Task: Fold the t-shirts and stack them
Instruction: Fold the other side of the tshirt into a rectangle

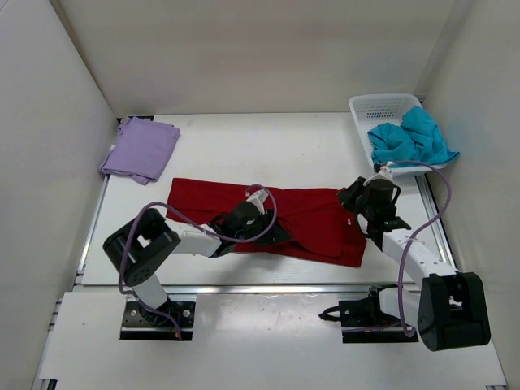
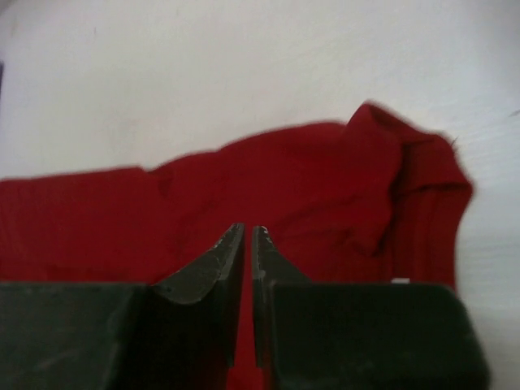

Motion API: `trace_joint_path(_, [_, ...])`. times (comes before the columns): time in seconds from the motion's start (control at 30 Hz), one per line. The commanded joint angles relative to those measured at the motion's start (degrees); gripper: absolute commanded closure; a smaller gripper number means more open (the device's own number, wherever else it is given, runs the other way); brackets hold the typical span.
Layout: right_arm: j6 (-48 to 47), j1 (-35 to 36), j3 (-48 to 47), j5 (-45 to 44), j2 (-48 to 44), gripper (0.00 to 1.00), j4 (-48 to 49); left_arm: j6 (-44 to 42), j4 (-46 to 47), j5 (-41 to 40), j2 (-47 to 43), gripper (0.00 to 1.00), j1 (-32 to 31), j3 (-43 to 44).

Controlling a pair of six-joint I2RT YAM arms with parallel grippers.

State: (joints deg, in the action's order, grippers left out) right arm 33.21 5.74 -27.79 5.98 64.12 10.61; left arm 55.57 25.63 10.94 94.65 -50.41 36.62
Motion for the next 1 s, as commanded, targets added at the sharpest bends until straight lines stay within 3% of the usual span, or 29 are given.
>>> trace_joint_path(0.0, [-0.60,3.22,1.95,0.96,-1.36,0.92,0.11,3.39,3.37,-0.13,2.46,0.46,-0.30,1.00])
trace_joint_path(0.03, [-0.78,3.84,1.95,1.31,-2.32,0.91,0.37,3.32,4.25,0.13,2.73,0.33,-0.30,0.91])
trace_joint_path(0.13, [0.01,6.82,4.76,2.02,-4.69,0.85,1.95,2.61,3.03,-1.27,3.52,0.30,-1.09,2.05])
trace_joint_path(0.27, [0.27,7.54,7.66,3.95,-6.19,0.84,3.19,3.66,3.37,-1.35,5.54,0.44,-1.18,4.07])
trace_joint_path(0.57, [0.10,6.13,10.65,6.15,-10.32,0.83,3.54,6.04,4.52,-1.54,7.92,0.61,-2.32,4.78])
trace_joint_path(0.7, [-0.16,6.48,10.92,6.15,-10.85,0.83,3.36,6.39,4.52,-1.88,8.18,0.80,-2.06,5.12])
trace_joint_path(0.8, [-0.16,6.57,10.83,6.94,-10.94,0.82,3.45,5.69,3.64,-3.03,7.66,0.85,-2.06,4.95])
trace_joint_path(0.83, [0.01,6.74,11.35,7.20,-10.94,0.82,3.54,5.34,3.73,-3.29,7.39,0.83,-1.88,4.69])
trace_joint_path(0.97, [-0.25,7.97,11.62,6.86,-10.86,0.83,3.28,6.39,3.29,-3.65,6.78,0.50,-1.97,4.16])
